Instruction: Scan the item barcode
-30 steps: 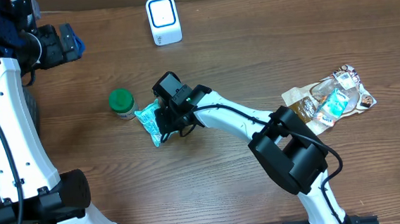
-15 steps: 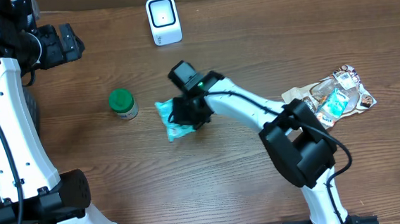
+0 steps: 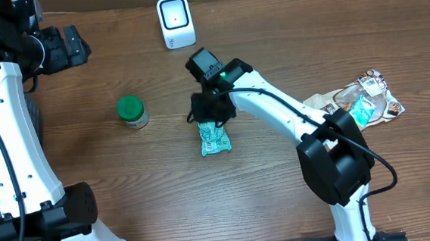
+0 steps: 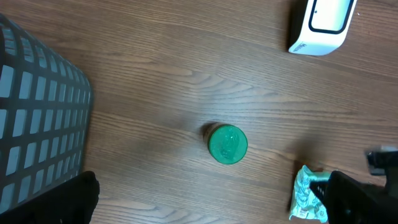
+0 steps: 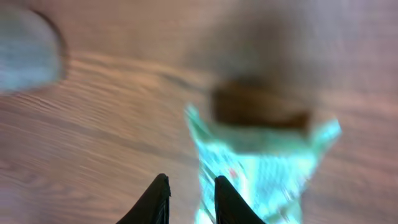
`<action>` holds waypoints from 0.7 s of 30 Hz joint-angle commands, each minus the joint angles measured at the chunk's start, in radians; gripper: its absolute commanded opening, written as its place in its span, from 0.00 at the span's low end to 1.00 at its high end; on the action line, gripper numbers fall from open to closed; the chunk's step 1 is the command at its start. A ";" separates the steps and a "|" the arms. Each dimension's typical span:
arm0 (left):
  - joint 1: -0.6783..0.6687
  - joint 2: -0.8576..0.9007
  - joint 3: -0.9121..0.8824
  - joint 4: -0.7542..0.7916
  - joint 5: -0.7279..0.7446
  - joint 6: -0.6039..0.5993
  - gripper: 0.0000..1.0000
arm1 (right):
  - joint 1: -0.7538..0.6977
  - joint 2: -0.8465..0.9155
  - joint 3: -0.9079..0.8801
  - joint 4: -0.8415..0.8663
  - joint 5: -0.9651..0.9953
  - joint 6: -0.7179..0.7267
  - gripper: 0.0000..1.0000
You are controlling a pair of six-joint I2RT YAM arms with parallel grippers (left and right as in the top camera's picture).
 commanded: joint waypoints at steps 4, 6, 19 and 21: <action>-0.007 -0.003 0.001 0.001 -0.006 0.019 1.00 | 0.053 0.001 -0.040 0.123 0.013 -0.042 0.21; -0.007 -0.003 0.001 0.001 -0.006 0.019 0.99 | 0.062 0.020 -0.050 0.135 0.013 -0.043 0.22; -0.007 -0.003 0.001 0.001 -0.006 0.019 1.00 | -0.049 0.043 -0.052 0.077 0.199 -0.054 0.21; -0.007 -0.003 0.001 0.001 -0.006 0.019 1.00 | -0.085 0.043 -0.050 0.056 0.180 -0.074 0.16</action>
